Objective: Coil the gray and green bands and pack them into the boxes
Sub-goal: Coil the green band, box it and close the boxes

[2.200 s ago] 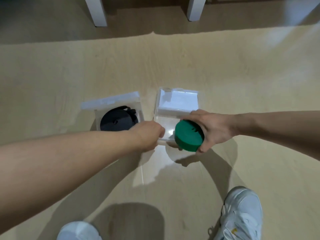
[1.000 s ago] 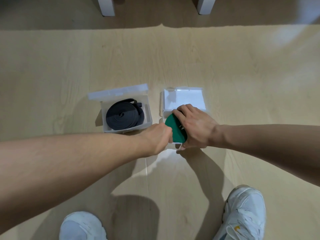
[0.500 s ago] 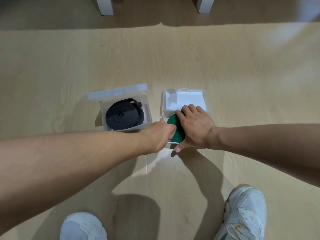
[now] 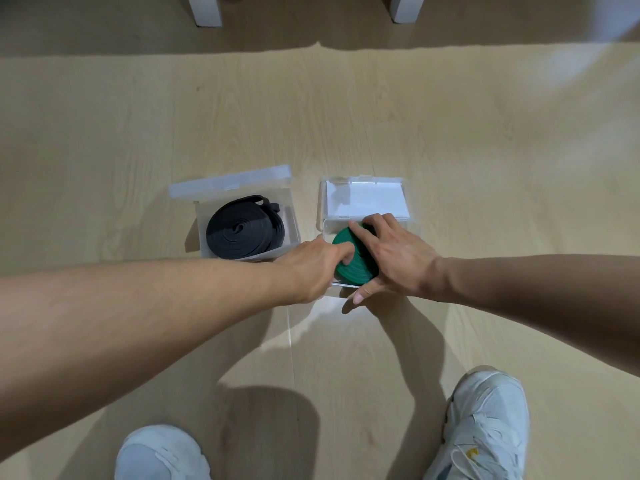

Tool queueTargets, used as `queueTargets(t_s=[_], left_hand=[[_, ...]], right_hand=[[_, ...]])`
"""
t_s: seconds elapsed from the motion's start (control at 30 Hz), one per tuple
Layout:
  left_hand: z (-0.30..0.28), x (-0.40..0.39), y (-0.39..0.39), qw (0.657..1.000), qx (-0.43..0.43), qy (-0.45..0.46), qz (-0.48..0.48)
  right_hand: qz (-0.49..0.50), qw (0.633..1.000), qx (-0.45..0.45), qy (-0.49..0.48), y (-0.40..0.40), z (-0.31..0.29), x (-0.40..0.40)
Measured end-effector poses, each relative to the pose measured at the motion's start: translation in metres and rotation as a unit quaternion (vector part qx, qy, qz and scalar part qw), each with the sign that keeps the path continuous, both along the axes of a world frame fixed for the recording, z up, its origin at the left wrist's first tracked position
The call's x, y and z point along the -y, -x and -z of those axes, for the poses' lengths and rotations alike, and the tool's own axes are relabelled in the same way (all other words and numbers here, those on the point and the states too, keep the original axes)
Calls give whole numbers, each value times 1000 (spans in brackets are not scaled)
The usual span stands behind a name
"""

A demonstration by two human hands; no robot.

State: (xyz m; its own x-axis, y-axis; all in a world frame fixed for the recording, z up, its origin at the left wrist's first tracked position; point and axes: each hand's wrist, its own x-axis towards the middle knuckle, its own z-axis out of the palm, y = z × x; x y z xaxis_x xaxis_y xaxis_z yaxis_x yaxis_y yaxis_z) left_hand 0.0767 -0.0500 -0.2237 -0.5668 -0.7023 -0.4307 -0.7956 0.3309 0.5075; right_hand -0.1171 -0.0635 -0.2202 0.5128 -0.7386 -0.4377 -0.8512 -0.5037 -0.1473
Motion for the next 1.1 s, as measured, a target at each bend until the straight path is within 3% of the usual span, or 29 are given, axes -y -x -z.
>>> queueTargets(t_s=[0.33,0.53,0.6,0.67,0.77,0.9,1.0,1.1], left_hand=[[-3,2,2,999,40,-15,-30],[0,3,4,998,51,-17,-12],[1,4,5,998,51,-20,-15],[0,5,6,998,52,-26,-18],[-1,4,8,998,52,-35,-28],[0,2,8,998,52,-25,-35],[-1,2,8,998,56,-21,-31],[-3,2,8,997,64,-28,-31]], right_hand=[[3,1000,0,-19,6,13,-2],[-54,995,-68,54,11,8,-5],[-47,998,-40,12,13,4,-6],[-2,999,28,-42,18,-3,-8],[142,982,115,-57,23,-9,-16],[331,922,104,-170,19,-4,-17],[387,885,123,-228,20,5,-11],[380,881,131,-250,21,7,-9]])
